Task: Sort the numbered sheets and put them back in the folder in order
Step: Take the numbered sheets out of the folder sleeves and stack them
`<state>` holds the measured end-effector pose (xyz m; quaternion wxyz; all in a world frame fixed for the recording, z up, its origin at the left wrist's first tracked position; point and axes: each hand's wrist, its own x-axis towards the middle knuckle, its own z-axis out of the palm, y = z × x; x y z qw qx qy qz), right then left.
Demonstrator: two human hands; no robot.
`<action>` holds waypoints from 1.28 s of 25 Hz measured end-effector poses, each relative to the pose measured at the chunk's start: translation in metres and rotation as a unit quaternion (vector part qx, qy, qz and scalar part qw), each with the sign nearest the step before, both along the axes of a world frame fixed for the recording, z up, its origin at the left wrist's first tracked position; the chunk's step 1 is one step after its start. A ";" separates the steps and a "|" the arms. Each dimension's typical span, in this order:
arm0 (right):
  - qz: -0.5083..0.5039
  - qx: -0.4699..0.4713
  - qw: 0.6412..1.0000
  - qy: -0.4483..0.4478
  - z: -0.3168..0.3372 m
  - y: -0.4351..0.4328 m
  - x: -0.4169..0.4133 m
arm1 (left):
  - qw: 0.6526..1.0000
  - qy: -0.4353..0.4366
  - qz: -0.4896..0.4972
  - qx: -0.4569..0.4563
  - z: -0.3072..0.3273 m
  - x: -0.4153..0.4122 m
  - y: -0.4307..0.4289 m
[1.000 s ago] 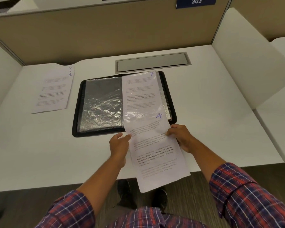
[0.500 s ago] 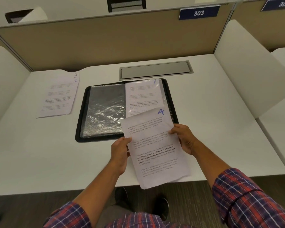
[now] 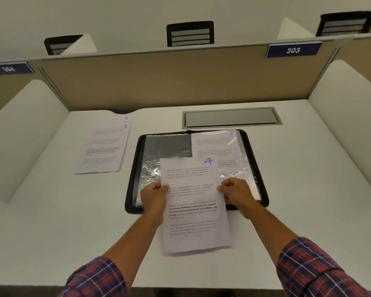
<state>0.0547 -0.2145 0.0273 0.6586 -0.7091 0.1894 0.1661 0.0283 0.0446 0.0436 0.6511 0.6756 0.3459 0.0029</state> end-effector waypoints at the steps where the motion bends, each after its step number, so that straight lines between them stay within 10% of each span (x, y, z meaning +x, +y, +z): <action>1: 0.002 -0.001 1.000 -0.002 0.001 0.014 0.006 | 1.000 0.000 0.000 0.015 -0.001 0.008 0.013; 32: 0.070 -0.259 0.962 -0.040 -0.035 0.429 0.246 | 0.956 0.077 0.009 0.282 -0.057 0.257 0.406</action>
